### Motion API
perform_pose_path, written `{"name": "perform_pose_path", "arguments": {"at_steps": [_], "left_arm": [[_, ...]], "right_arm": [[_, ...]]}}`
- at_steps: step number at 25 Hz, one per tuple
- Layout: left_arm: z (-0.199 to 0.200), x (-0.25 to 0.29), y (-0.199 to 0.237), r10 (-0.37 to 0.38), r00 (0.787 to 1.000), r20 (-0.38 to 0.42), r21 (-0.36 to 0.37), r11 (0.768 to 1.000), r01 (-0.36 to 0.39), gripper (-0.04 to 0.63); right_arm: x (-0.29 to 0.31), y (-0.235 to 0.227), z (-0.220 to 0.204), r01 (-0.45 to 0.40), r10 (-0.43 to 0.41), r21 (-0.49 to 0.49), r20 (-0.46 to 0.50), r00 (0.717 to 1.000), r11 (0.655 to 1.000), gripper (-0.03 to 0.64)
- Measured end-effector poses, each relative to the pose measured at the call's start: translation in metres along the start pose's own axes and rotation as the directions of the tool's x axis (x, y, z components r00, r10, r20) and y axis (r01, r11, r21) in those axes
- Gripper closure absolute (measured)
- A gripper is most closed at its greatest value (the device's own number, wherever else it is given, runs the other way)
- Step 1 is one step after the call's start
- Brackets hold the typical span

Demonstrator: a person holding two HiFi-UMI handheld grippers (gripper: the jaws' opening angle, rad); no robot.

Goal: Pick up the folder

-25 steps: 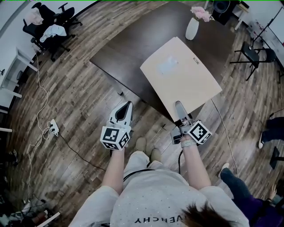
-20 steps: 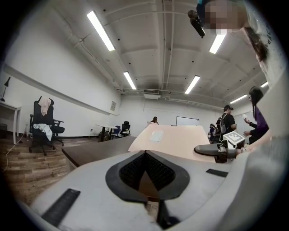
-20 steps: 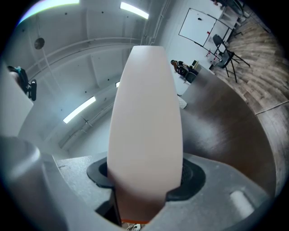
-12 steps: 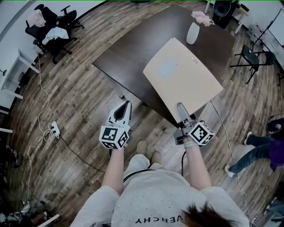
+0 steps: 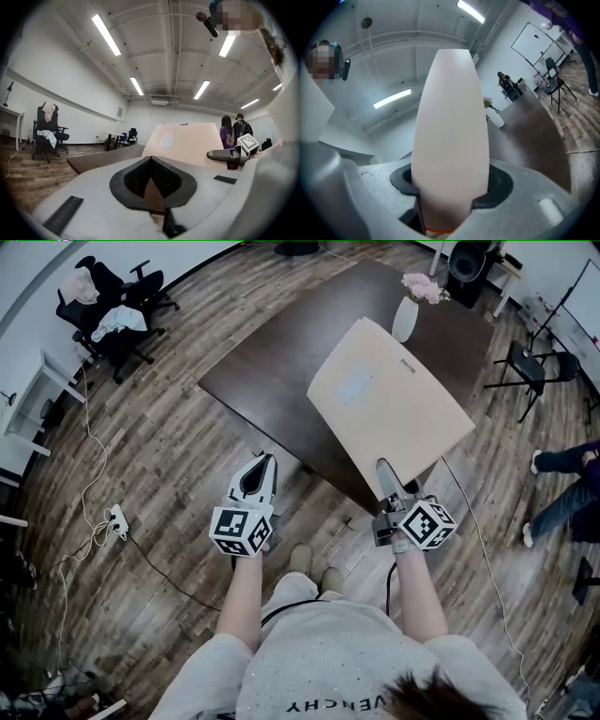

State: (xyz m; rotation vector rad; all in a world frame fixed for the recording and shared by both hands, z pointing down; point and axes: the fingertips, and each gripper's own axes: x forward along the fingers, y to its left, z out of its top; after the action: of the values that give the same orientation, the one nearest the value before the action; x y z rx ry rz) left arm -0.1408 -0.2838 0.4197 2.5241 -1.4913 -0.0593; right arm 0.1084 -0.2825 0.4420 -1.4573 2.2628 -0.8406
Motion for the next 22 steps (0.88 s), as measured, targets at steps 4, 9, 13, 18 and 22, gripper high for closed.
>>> {"name": "perform_pose_path", "arguments": {"at_steps": [4, 9, 13, 18, 22], "left_arm": [[0.008, 0.001, -0.002, -0.004, 1.000, 0.020, -0.008, 1.000, 0.005, 0.597], [0.018, 0.003, -0.004, -0.008, 0.999, 0.031, 0.001, 1.000, 0.008, 0.597], [0.024, 0.002, -0.005, -0.007, 0.999, 0.035, 0.005, 1.000, 0.007, 0.597], [0.023, 0.003, -0.006, -0.009, 0.999, 0.034, 0.009, 1.000, 0.009, 0.597], [0.028, 0.006, -0.009, -0.009, 0.999, 0.037, 0.013, 1.000, 0.009, 0.597]], "right_arm": [[0.000, 0.004, 0.007, 0.001, -0.001, -0.042, 0.009, 1.000, 0.999, 0.351], [-0.001, 0.009, 0.014, 0.000, 0.001, -0.090, 0.010, 1.000, 0.996, 0.350], [-0.003, 0.014, 0.020, 0.001, 0.001, -0.115, 0.018, 1.000, 0.993, 0.350], [-0.006, 0.016, 0.024, 0.003, 0.002, -0.141, 0.036, 0.999, 0.990, 0.350], [-0.008, 0.016, 0.032, 0.013, -0.005, -0.173, 0.045, 0.999, 0.985, 0.350]]}}
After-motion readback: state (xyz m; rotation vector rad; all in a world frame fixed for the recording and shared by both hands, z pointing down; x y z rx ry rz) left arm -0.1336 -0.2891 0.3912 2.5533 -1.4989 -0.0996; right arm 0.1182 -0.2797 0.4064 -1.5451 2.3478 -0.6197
